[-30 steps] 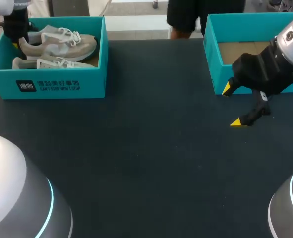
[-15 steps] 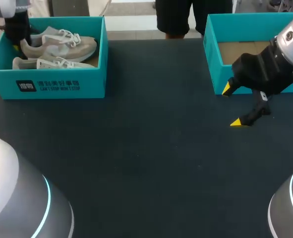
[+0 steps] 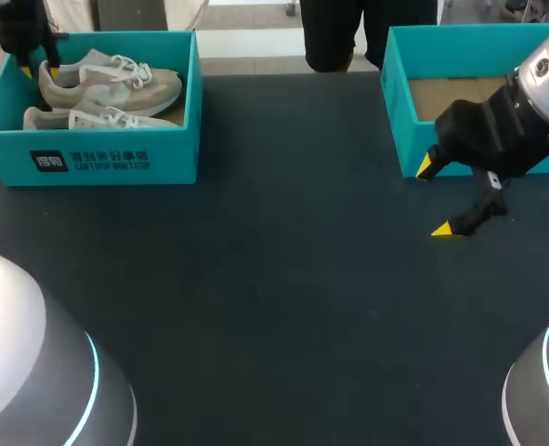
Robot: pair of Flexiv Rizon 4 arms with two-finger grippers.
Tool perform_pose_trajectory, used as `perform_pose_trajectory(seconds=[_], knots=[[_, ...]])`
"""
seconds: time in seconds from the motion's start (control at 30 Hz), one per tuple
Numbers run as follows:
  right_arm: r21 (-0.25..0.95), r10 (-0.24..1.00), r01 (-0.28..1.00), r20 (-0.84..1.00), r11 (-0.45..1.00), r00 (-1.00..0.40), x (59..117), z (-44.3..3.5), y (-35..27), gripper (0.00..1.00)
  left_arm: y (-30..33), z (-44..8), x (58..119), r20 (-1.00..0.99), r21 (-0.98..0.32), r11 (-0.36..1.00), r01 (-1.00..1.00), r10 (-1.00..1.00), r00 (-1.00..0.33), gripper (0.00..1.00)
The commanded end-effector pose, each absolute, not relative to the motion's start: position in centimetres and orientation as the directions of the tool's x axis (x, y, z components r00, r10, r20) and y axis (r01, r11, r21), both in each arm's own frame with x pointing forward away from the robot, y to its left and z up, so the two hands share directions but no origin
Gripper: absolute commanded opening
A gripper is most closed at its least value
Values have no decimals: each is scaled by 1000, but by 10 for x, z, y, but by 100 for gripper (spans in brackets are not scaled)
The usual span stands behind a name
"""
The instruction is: Take the shoe out of the shoebox, open the shoe tongue, remove and reinsert the insole, then place the shoe into the shoebox
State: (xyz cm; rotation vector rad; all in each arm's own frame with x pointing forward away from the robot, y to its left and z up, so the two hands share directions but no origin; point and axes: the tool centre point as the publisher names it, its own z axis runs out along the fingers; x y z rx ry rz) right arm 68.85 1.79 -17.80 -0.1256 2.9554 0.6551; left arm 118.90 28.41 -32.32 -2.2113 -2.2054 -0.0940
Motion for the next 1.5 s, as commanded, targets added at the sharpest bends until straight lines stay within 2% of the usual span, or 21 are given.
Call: perform_pose_trajectory(seconds=[0.03,0.07,0.13,0.23,0.3,0.77,1.13,1.17,1.2,1.27,1.33,1.5], knots=[[414,-57,-104,-123,904,-991,691,-179,20,100,283,-291,1162,36,69,-23,997,999,21,50],[414,-57,-104,-123,904,-991,691,-179,20,100,282,-285,1159,29,73,-24,997,999,22,56],[414,-57,-104,-123,904,-991,691,-179,20,100,282,-276,1153,22,71,-24,997,1000,23,57],[414,-57,-104,-123,904,-991,691,-179,20,100,283,-261,1141,-6,59,-3,998,1000,3,67],[414,-57,-104,-123,904,-991,691,-179,20,100,283,-253,1130,-12,69,0,998,1000,1,100],[414,-57,-104,-123,904,-991,691,-179,20,100,283,-253,1130,-12,69,0,998,1000,1,100],[414,-57,-104,-123,904,-991,691,-179,20,100,287,-274,1074,76,7,7,1000,997,-8,100],[414,-57,-104,-123,904,-991,691,-179,20,100,286,-277,1071,80,8,7,1000,997,-8,96],[414,-57,-104,-123,904,-991,691,-179,20,100,285,-280,1067,91,27,7,1000,996,-9,79],[414,-57,-104,-123,904,-991,691,-179,20,100,284,-285,1064,96,23,5,1000,995,-7,56],[414,-57,-104,-123,904,-991,691,-179,20,100,283,-289,1059,100,25,2,1000,995,-4,47],[414,-57,-104,-123,904,-991,691,-179,20,100,281,-297,1051,96,17,-17,1000,995,15,48]])
